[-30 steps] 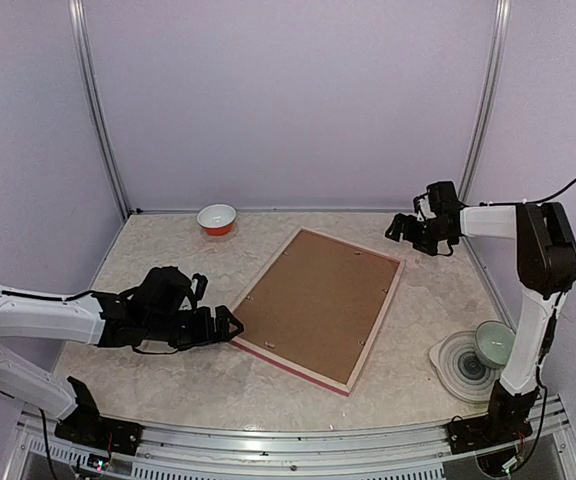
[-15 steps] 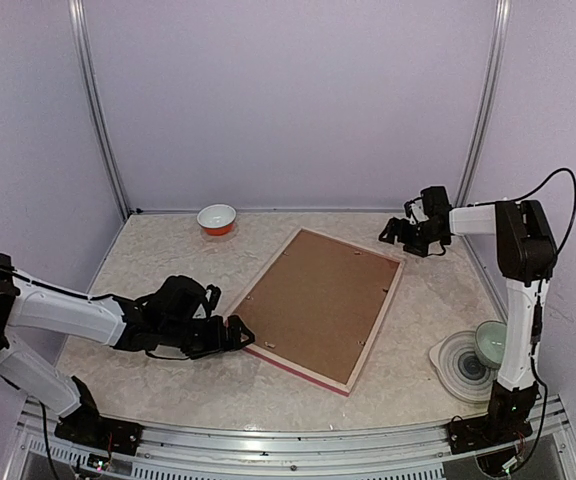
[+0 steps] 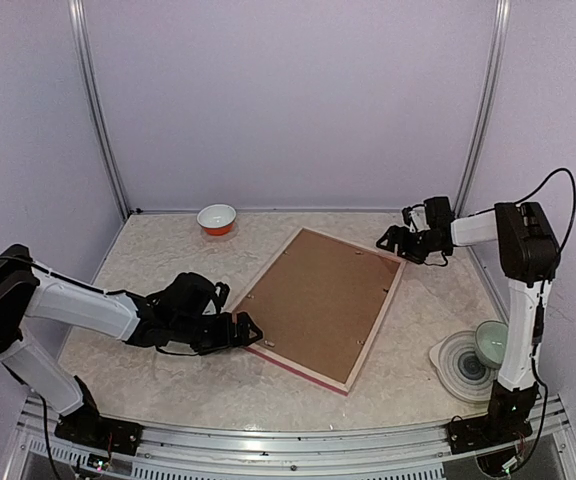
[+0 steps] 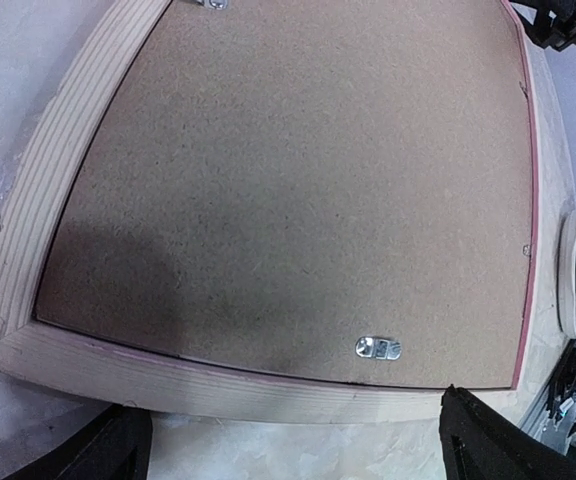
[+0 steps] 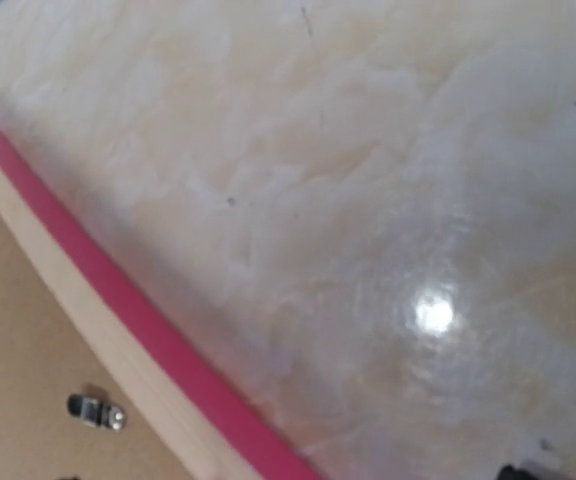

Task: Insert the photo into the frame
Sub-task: Rotate the photo frame at the center of the board.

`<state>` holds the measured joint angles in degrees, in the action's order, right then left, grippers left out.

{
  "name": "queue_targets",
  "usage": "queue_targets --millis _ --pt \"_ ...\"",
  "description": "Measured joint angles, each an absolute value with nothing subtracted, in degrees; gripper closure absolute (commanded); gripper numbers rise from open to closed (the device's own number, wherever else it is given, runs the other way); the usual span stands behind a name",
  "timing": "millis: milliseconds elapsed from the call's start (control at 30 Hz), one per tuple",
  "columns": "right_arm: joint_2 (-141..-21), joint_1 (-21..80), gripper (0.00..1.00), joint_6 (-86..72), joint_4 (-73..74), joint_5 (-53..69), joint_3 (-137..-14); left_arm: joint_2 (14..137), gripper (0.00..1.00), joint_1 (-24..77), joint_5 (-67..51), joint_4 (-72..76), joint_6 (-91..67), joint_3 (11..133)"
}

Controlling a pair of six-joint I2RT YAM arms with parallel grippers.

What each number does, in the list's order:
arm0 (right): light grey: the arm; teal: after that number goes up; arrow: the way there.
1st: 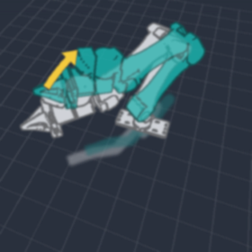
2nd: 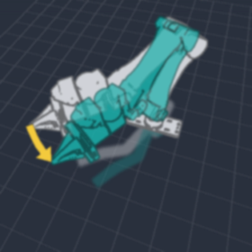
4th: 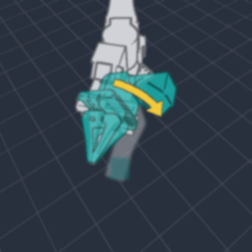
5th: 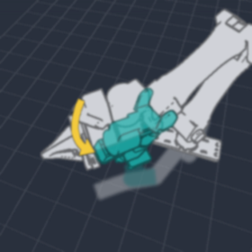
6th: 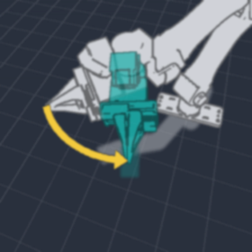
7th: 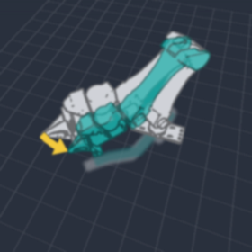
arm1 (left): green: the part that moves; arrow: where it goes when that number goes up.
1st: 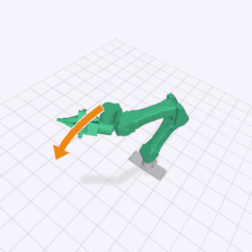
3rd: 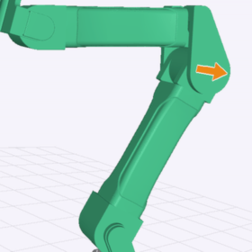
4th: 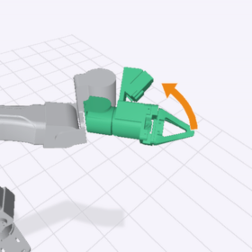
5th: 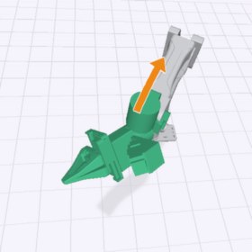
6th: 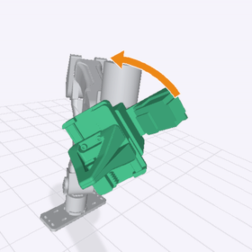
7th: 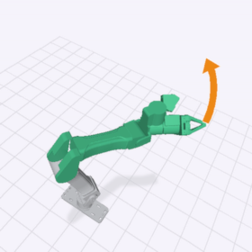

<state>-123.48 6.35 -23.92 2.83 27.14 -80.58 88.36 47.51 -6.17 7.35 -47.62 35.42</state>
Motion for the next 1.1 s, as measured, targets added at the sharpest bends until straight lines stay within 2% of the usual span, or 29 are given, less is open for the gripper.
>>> queue_targets --millis 633,1100 --pt "-108.3 8.1 0.12 -28.7 -5.7 23.7 -57.1 92.1 0.01 37.8 -5.7 9.2 -43.5 38.2" --pt "-100.2 12.2 0.12 -30.9 -7.2 22.9 -46.8 98.5 0.01 32.2 -5.8 10.9 -39.5 44.2"
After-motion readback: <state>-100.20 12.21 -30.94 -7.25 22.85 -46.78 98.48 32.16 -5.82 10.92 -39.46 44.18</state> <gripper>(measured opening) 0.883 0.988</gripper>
